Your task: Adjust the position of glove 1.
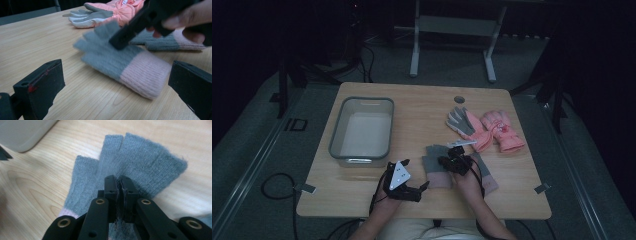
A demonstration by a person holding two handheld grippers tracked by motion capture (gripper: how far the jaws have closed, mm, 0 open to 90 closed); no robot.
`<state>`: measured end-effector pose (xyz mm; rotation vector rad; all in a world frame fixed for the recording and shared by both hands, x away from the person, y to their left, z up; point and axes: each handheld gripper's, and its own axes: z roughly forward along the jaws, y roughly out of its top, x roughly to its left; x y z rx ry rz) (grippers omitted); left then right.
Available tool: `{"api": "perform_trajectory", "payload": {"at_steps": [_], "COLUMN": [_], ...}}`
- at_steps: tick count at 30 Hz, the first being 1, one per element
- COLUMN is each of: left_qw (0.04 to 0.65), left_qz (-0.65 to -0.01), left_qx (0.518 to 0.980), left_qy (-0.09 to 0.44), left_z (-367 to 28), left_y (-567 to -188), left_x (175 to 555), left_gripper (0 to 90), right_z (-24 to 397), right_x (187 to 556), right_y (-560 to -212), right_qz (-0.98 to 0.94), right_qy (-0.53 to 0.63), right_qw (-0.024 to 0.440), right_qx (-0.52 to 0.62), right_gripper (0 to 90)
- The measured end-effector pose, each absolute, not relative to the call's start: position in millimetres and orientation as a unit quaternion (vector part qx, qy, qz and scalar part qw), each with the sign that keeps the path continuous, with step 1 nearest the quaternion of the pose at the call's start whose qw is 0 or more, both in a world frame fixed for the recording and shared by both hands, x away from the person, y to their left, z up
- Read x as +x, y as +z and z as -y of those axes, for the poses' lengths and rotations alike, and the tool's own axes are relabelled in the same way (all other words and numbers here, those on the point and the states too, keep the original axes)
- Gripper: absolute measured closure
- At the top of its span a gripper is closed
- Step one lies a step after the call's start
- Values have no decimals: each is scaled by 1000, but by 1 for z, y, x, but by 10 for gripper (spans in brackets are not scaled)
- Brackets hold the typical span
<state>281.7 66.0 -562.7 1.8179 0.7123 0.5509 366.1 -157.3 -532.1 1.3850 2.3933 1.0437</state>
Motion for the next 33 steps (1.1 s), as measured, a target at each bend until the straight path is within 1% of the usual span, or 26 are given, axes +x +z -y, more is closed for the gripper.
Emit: {"api": "perform_trajectory", "payload": {"at_steps": [3, 6, 14, 16, 17, 19, 25, 26, 28, 33], "left_qw": [528, 527, 526, 527, 527, 528, 528, 528, 526, 526], "left_qz": [-298, -297, -297, -298, -298, -298, -298, -298, -298, -298], "left_qx": [761, 762, 763, 762, 762, 761, 761, 761, 762, 762], "left_qy": [231, 231, 232, 231, 231, 230, 231, 231, 231, 233], "left_z": [-66, -66, -66, -66, -66, -66, -66, -66, -66, -65], "left_y": [-563, -563, -563, -563, -563, -563, -563, -563, -563, -563], "left_x": [282, 282, 282, 282, 282, 282, 282, 282, 282, 282], "left_gripper": [0, 0, 0, 0, 0, 0, 0, 0, 0, 0], "right_z": [156, 159, 159, 161, 162, 169, 206, 206, 227, 252], "right_x": [367, 369, 370, 371, 371, 372, 372, 372, 370, 369], "right_y": [-540, -545, -547, -543, -541, -531, -507, -507, -504, -506], "right_qz": [-808, -802, -806, -811, -813, -815, -843, -843, -853, -864], "right_qy": [342, 343, 349, 346, 348, 355, 362, 362, 362, 344], "right_qw": [100, 99, 105, 102, 104, 114, 138, 138, 141, 146], "right_qx": [469, 478, 467, 460, 456, 443, 374, 374, 348, 338], "right_gripper": [845, 817, 701, 657, 649, 635, 639, 639, 638, 630]}}
